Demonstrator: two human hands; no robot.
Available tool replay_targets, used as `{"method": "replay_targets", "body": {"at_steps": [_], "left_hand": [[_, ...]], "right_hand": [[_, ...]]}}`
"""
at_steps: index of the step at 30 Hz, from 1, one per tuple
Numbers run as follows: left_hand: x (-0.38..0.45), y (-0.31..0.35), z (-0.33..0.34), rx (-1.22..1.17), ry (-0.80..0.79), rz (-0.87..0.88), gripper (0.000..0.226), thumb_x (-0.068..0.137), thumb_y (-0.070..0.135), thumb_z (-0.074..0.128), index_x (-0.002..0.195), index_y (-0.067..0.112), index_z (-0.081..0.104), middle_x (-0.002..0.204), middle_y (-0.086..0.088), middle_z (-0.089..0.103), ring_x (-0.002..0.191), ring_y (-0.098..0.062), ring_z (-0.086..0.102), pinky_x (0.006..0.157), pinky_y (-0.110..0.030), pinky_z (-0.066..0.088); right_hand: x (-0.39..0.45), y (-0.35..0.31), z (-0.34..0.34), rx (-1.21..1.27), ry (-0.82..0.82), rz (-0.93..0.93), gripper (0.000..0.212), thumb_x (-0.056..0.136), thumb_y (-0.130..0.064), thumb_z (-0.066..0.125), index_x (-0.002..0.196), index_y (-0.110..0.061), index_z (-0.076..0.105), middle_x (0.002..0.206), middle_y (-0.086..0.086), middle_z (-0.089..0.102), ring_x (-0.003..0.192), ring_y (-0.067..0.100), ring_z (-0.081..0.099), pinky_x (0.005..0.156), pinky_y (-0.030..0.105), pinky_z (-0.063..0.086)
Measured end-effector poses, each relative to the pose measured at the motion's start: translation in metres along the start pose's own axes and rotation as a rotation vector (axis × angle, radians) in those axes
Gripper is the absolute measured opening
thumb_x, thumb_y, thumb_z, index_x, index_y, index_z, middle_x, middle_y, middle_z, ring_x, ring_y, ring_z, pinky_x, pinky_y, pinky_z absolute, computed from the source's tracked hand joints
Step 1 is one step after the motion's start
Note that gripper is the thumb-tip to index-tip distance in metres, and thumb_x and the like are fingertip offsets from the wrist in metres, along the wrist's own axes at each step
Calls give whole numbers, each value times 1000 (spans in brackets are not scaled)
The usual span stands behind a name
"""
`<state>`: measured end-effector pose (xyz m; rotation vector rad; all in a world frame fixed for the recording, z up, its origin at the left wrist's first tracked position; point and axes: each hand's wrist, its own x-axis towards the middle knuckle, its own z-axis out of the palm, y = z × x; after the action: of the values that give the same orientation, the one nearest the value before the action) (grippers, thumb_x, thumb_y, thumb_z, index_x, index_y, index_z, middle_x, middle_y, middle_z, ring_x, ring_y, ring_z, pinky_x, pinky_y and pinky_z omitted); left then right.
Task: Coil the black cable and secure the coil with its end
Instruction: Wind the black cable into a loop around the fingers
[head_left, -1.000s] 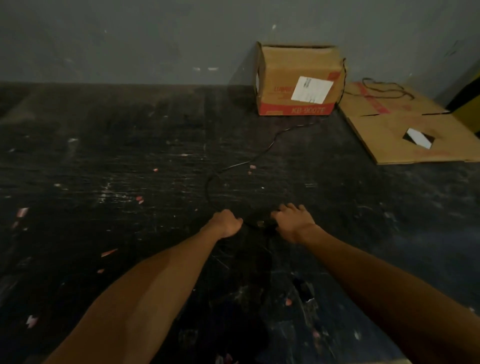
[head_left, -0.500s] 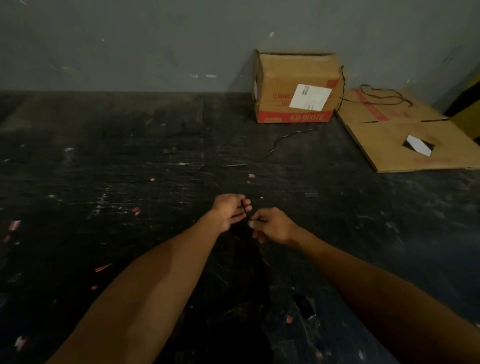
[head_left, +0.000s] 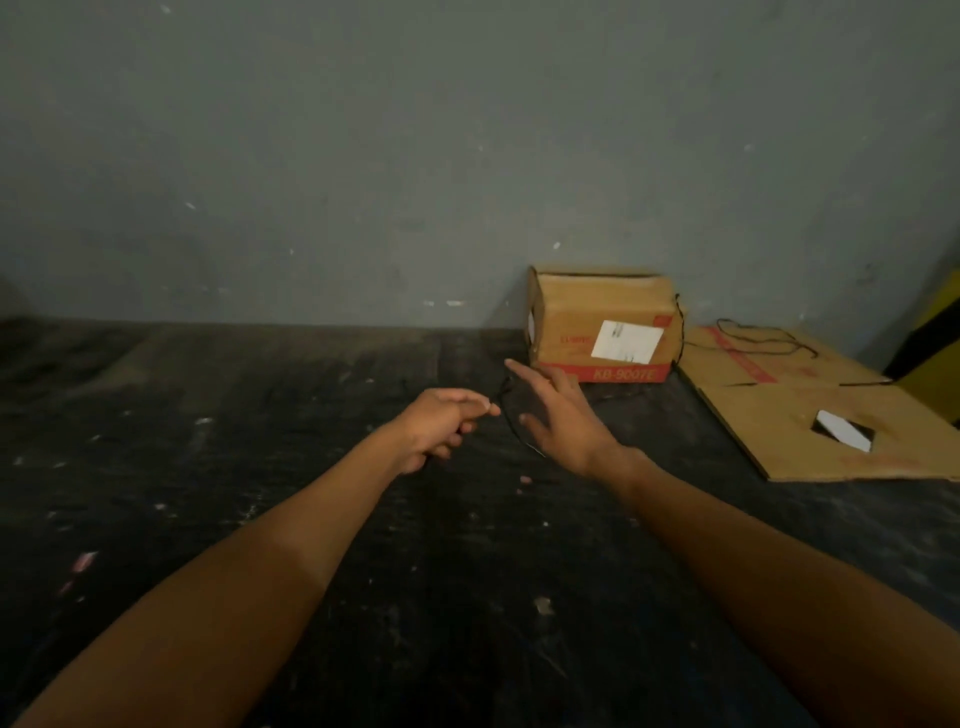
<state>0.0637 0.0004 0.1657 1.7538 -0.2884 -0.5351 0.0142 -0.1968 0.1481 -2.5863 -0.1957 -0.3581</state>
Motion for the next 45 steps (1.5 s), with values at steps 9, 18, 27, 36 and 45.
{"method": "replay_targets", "body": {"at_steps": [9,18,27,36,45], "left_hand": [[-41,65,-7,-136,-187,65,25,101,19,44,105,10,68,55,8,41,43,-3,26,33,-15,22],[-71,94,15,-225,-355,63,32,100,25,42,107,10,70,60,4,40,50,-8,37,46,-21,36],[-74,129,35,-618,-365,297,37,97,17,39,124,7,63,66,1,54,58,-11,52,58,-28,49],[-68,168,7,-566,-250,431,42,99,51,31,137,41,47,134,-8,60,121,-37,57,94,-71,40],[-55,134,-45,-295,-122,321,37,95,60,30,121,57,55,156,-17,27,142,-52,7,106,-76,3]], "right_hand": [[37,-39,-59,-62,92,-66,25,99,-26,44,109,-28,67,113,5,68,106,31,58,92,49,45],[49,-39,-88,323,333,-39,19,97,-27,52,93,-26,70,68,-10,65,64,-3,59,61,19,41],[15,-40,-80,556,184,-86,24,101,-22,47,84,-27,63,64,-1,59,56,13,54,53,28,44],[-5,-71,-55,399,-165,-147,31,100,-27,45,131,-30,50,82,-7,61,62,-2,58,57,20,47],[-5,-109,-104,-71,-111,-295,20,96,-36,51,107,-27,64,85,-11,64,73,2,59,69,29,50]]}}
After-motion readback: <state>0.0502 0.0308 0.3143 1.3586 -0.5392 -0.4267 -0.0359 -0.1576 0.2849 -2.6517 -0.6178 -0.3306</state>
